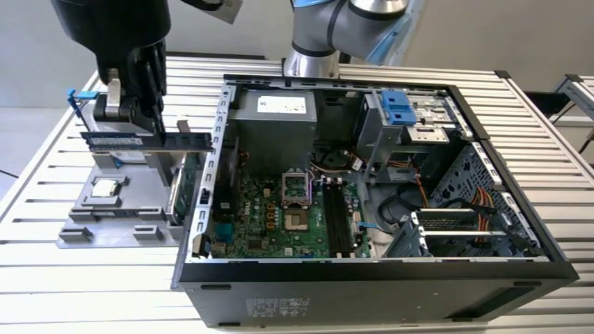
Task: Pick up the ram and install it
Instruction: 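Pick up the ram and move it above insertion slot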
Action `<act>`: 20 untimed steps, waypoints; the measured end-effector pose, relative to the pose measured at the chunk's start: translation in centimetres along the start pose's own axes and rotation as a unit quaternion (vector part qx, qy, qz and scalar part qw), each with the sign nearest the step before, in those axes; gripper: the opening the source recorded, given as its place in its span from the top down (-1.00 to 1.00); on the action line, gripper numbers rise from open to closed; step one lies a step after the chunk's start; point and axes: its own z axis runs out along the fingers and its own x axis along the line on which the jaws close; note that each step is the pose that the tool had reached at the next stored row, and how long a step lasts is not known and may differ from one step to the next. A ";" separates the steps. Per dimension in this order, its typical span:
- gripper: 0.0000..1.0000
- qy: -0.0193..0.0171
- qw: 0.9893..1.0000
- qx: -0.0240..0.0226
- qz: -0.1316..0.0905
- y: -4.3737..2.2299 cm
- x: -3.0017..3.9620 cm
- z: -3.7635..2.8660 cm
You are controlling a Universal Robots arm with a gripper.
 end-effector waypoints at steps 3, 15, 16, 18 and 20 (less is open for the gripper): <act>1.00 0.000 1.000 0.000 0.000 -0.24 0.01 -0.01; 1.00 0.000 1.000 0.000 0.000 -1.91 0.06 -0.11; 1.00 0.000 1.000 0.000 0.000 -2.05 0.06 -0.11; 1.00 0.000 1.000 0.000 0.000 -2.33 0.07 -0.13; 1.00 0.000 1.000 0.000 0.000 -2.60 0.08 -0.15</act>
